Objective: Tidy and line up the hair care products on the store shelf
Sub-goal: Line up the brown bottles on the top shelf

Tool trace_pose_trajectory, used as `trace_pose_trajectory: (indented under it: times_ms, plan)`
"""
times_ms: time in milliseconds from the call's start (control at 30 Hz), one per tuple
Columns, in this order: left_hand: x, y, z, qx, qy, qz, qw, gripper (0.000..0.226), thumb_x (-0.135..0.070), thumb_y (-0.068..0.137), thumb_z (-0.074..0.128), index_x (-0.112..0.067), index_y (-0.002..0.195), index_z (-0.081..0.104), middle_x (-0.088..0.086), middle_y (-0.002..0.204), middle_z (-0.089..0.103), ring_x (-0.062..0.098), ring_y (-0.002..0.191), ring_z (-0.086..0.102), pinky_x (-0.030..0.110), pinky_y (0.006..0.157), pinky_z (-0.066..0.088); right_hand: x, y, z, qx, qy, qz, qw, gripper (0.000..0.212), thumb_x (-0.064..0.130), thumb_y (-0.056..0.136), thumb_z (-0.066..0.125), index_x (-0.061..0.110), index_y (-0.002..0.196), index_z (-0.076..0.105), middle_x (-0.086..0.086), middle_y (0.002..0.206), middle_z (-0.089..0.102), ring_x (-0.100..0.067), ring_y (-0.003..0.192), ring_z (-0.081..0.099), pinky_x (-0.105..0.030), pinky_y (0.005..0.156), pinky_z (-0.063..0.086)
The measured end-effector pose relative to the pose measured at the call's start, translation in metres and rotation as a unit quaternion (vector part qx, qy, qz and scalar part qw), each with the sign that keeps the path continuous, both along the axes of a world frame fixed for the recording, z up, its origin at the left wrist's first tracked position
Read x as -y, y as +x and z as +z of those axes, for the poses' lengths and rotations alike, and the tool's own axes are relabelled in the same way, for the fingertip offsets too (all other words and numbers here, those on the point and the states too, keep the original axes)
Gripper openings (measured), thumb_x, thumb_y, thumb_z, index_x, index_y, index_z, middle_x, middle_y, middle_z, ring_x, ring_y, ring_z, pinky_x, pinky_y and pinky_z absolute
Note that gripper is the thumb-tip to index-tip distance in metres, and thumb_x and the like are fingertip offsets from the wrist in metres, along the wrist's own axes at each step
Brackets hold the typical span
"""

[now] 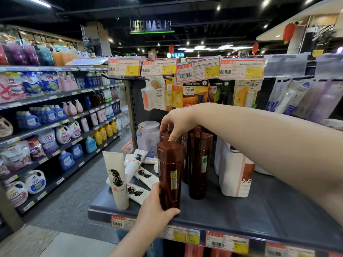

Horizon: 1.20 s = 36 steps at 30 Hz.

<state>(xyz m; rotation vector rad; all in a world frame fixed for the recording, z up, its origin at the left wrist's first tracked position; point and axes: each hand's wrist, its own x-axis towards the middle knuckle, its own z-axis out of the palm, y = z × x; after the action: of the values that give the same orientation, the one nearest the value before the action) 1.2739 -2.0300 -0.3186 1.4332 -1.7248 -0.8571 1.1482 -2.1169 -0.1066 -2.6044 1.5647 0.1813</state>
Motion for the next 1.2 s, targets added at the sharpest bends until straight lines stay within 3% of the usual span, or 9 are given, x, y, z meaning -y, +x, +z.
trace_pose_trajectory:
  times_ms: [133,467,600,767,1000,1200]
  plan:
    - [-0.0003,-0.0009,-0.0016,0.012,-0.007,0.009,1.000,0.058,-0.017,0.069,0.075,-0.037,0.111,0.040,-0.020,0.100,0.058,0.008,0.100,0.056,0.027,0.088,0.046,-0.0008,0.0049,-0.0016,0.001,-0.009,0.007,1.000,0.051,0.024,0.083,0.068,0.021,0.131,0.050,-0.001,0.122,0.056,-0.014,0.098,0.051,-0.026,0.085,0.047]
    - [-0.0017,-0.0033,0.0005,-0.007,-0.009,0.012,1.000,0.058,-0.011,0.072,0.073,-0.040,0.105,0.036,-0.028,0.091,0.053,0.004,0.093,0.053,0.016,0.073,0.037,-0.0045,0.0009,0.0000,-0.029,-0.012,-0.007,0.999,0.053,0.020,0.084,0.067,0.017,0.133,0.048,-0.003,0.123,0.057,-0.020,0.106,0.057,-0.027,0.084,0.049]
    - [-0.0024,-0.0034,0.0003,-0.009,0.000,0.011,1.000,0.057,-0.012,0.073,0.072,-0.038,0.111,0.038,-0.024,0.095,0.055,0.005,0.094,0.053,0.019,0.079,0.038,-0.0057,0.0011,-0.0009,-0.019,-0.019,-0.006,1.000,0.053,0.019,0.083,0.067,0.018,0.133,0.049,-0.003,0.123,0.058,-0.016,0.100,0.054,-0.025,0.081,0.046]
    - [-0.0029,-0.0039,0.0013,-0.007,-0.005,0.009,1.000,0.057,-0.012,0.074,0.072,-0.039,0.108,0.035,-0.027,0.093,0.053,0.004,0.094,0.052,0.019,0.079,0.037,-0.0068,0.0033,-0.0020,-0.018,-0.021,-0.005,1.000,0.051,0.016,0.083,0.067,0.017,0.131,0.050,-0.003,0.123,0.059,-0.018,0.105,0.056,-0.027,0.084,0.046]
    - [-0.0036,-0.0031,0.0000,-0.002,-0.004,0.003,1.000,0.078,-0.013,0.074,0.071,-0.035,0.132,0.025,-0.021,0.108,0.053,0.007,0.102,0.053,0.024,0.090,0.043,-0.0061,0.0005,-0.0023,-0.020,-0.018,-0.014,1.000,0.053,0.016,0.083,0.067,0.019,0.132,0.049,-0.002,0.122,0.058,-0.016,0.099,0.053,-0.027,0.082,0.047]
    - [-0.0021,-0.0020,0.0001,-0.004,-0.002,-0.002,1.000,0.077,-0.016,0.073,0.072,-0.034,0.133,0.027,-0.022,0.107,0.052,0.007,0.103,0.053,0.025,0.091,0.043,-0.0059,-0.0016,-0.0020,-0.013,-0.011,-0.030,0.999,0.055,0.018,0.082,0.068,0.021,0.133,0.048,-0.002,0.123,0.056,-0.018,0.101,0.054,-0.030,0.086,0.049]
